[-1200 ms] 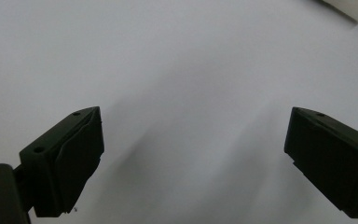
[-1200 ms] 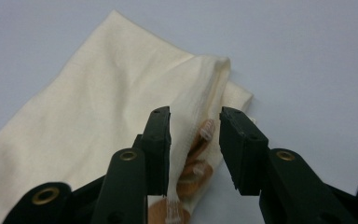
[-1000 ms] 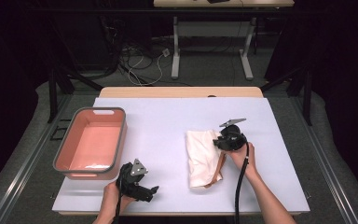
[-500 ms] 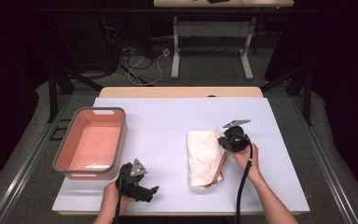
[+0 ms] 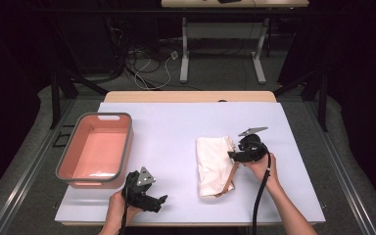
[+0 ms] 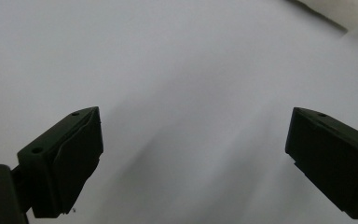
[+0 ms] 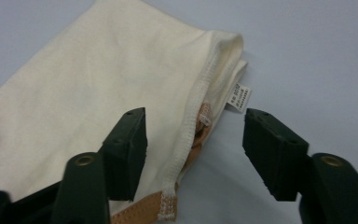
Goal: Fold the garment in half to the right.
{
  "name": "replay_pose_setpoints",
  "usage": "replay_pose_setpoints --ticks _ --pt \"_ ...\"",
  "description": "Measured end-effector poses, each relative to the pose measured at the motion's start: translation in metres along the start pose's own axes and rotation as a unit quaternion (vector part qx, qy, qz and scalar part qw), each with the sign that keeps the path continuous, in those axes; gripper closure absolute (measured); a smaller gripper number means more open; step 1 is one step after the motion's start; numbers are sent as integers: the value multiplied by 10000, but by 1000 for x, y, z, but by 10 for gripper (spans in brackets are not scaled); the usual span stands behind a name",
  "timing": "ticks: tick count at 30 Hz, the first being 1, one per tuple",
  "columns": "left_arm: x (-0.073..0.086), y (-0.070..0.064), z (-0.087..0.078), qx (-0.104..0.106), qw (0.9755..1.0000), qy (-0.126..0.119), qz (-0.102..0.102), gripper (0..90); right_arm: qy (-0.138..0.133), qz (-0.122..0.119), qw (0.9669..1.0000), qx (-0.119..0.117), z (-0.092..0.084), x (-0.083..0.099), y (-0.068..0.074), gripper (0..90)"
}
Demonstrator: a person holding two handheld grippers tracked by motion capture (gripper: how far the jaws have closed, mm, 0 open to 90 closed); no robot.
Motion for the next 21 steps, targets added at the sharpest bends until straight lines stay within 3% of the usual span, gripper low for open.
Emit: replay_pose_setpoints --ticks 6,15,21 --pt "-3 -8 2 21 9999 -36 104 28 8 -167 9996 -216 -5 2 1 256" --pt "-8 -17 3 -62 9995 -115 283 20 13 -316 9986 -414 -8 -2 2 168" --pt "-12 -25 6 86 9994 -146 305 20 19 -366 9983 -449 -7 -7 3 143"
Point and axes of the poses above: each handheld gripper's, and its own axes: z roughly forward along the jaws, x roughly out of its underside, y roughly to its left, the point moved 3 cm from there along z, roughly forward along the jaws, and after that the axes turned 12 degrees about y, right-handed, at the moved point
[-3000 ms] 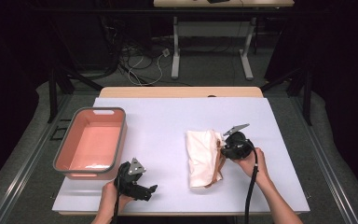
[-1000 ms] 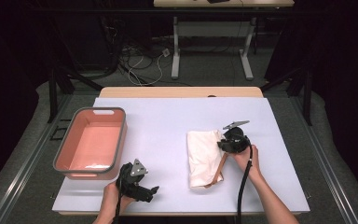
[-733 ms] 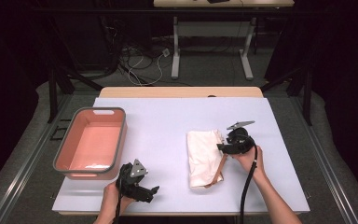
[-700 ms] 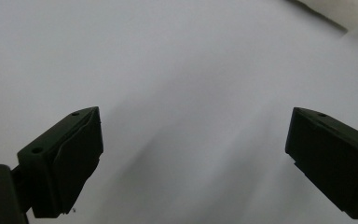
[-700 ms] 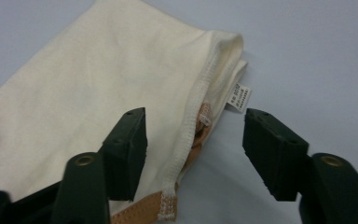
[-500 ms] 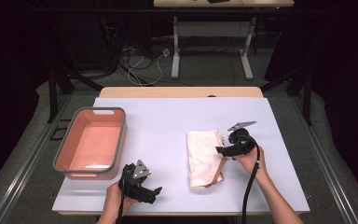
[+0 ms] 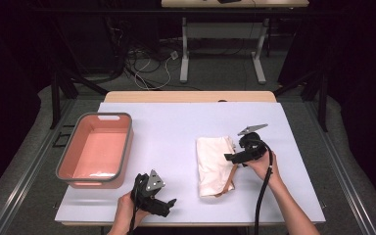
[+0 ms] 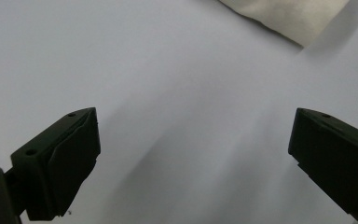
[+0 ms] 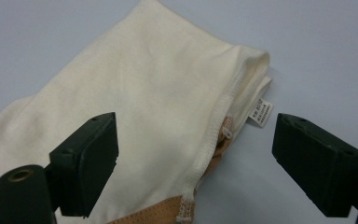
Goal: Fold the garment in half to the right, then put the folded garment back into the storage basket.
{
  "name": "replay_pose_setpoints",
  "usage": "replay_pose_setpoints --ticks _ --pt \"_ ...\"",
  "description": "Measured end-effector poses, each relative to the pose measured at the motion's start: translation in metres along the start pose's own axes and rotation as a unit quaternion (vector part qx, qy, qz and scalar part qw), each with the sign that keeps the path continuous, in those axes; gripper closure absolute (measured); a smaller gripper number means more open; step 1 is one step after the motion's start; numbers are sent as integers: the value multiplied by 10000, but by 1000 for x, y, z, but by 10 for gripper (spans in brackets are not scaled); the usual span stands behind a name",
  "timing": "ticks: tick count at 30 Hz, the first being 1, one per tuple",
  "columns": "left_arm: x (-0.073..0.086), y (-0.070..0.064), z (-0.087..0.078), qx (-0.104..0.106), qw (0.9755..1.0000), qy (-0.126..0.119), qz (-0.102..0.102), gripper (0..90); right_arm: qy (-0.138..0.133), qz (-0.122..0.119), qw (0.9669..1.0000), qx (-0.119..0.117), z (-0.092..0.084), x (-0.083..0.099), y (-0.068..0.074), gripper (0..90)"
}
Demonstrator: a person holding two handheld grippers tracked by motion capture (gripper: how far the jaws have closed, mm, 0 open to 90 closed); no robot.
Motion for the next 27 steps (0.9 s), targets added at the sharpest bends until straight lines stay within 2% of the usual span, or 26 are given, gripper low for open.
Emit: replay_pose_setpoints --ticks 6,8,15,21,27 --pt "-8 -10 1 36 9999 -59 111 20 -65 -74 10000 -13 0 -5 -1 120" --pt "-10 -13 2 117 9998 -91 95 19 -108 -59 9999 -30 0 -6 -2 115" --pt "-22 -24 7 158 9995 -108 235 19 -32 -95 9999 4 7 -11 -4 116" --pt "-29 -36 17 232 9989 -20 404 19 26 -118 9999 20 14 -17 -5 122" --pt "-36 -45 24 253 9985 34 480 21 15 -135 9999 71 19 -24 -7 139"
Point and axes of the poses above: each handheld gripper's, and its own axes: z roughly forward along the jaws, x roughly out of its underside, y roughly to its left, the point moved 3 cm from there along z, roughly forward along the jaws, and after that the axes turned 12 degrees about y, right-handed, at the moved point
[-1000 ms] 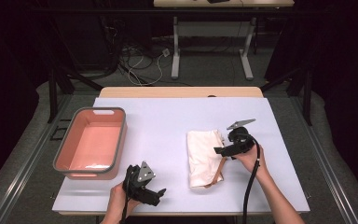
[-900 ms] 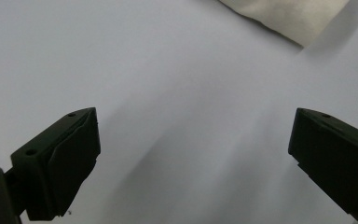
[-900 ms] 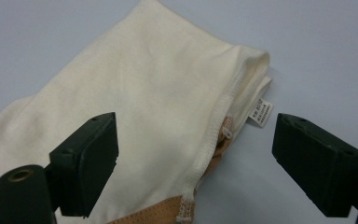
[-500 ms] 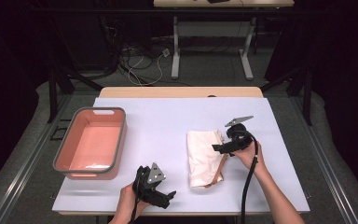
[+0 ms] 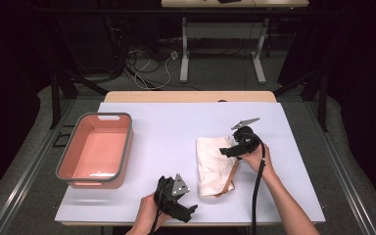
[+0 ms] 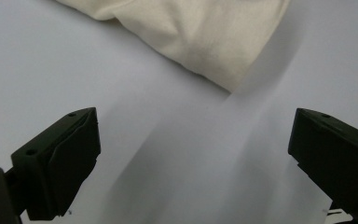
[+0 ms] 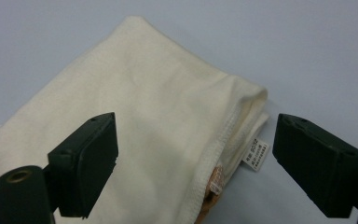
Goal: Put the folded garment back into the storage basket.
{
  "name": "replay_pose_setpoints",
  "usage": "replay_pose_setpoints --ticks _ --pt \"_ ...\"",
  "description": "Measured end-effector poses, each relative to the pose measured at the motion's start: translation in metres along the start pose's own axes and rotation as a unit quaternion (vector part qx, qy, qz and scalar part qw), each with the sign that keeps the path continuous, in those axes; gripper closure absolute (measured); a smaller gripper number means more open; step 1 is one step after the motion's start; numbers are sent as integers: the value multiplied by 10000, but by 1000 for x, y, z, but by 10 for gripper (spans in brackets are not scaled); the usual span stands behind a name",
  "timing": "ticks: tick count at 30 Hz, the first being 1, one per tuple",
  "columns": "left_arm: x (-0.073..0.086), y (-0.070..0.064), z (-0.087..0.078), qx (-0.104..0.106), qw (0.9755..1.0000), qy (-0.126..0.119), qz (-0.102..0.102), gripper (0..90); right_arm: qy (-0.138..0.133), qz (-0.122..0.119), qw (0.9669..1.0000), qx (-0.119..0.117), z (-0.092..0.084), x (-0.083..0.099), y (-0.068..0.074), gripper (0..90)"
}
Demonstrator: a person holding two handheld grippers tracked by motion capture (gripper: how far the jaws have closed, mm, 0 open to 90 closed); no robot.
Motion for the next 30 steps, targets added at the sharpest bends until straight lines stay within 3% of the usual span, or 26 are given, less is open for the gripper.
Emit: replay_pose_setpoints --ticks 11,17,21,25,30 --pt "-21 -15 12 -103 9997 -165 167 115 138 81 9995 264 17 -6 -7 224" --pt "-33 -19 18 -187 9994 -216 219 166 97 286 9985 451 19 -10 -14 230" --pt "-42 -19 23 -241 9993 -163 239 189 201 373 9982 414 24 -9 -15 227" --pt "-47 -18 31 -333 9992 -151 187 212 261 395 9980 427 27 -8 -15 272" --pt "-49 -16 40 -304 9993 -221 35 269 308 388 9980 395 27 -6 -14 341"
Point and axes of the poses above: each handheld gripper's, and its own axes: z roughly forward along the jaws, x roughly out of its underside, y roughly to its left, the point moved 3 cm from there along z, roughly forward along the jaws, and after that the axes turned 12 degrees about y, right-handed, at the moved point
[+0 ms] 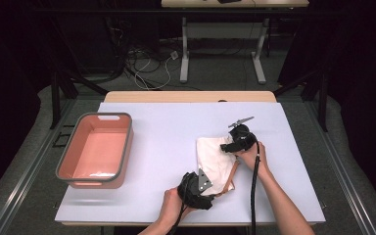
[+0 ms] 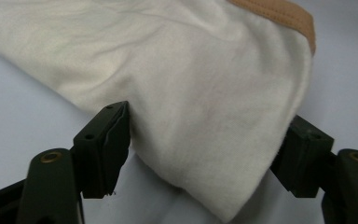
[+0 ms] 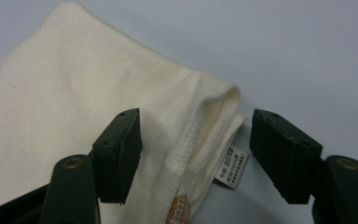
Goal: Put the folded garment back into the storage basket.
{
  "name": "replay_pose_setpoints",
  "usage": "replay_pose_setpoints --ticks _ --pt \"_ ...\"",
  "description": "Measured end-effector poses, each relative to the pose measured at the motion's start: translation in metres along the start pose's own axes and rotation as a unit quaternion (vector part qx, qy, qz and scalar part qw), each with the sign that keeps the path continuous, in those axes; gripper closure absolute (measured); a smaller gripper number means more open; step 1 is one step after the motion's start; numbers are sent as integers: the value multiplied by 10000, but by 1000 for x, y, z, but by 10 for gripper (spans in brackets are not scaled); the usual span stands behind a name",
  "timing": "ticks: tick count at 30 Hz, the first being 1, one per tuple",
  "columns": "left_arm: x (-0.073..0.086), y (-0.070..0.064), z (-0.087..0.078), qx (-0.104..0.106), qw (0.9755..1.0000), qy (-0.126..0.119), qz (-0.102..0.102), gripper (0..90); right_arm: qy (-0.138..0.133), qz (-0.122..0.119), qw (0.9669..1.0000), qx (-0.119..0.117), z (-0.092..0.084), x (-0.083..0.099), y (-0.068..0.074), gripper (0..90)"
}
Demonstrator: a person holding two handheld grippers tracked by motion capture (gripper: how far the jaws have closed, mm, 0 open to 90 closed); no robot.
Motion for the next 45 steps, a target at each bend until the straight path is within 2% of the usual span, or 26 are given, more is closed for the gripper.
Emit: replay_pose_setpoints --ticks 6,13,16,19,23,28,36,45 --pt "-1 1 2 -50 9999 -123 -49 416 -74 -6 9999 -80 -1 2 2 497" --pt "-1 0 3 -31 9998 -182 9 570 -100 106 9994 -316 -2 4 4 767" --pt "-1 0 3 -48 9998 -189 15 631 -94 154 9991 -391 -2 4 6 812" --pt "-1 0 3 -68 9998 -178 28 700 -139 198 9989 -413 -2 4 7 836" --pt "-2 2 2 -36 9997 -230 -21 740 -195 180 9990 -366 -4 5 8 845" --pt "-1 5 -3 21 9994 -329 -95 743 -307 189 9987 -361 -7 4 10 847" --pt "2 10 -16 -28 9991 -414 -94 742 -556 107 9978 -357 -16 0 17 849" --pt "18 20 -30 -134 9995 -286 -100 743 -851 -34 9956 -396 -20 -4 35 849"
Point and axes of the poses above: each handheld gripper's, and its own axes: z roughly forward along the jaws, x roughly out of its underside, y roughly to its left, the point moved 3 cm from there along z, roughly forward along the jaws, and after that the axes turned 12 degrees about y, right-handed, at the moved point
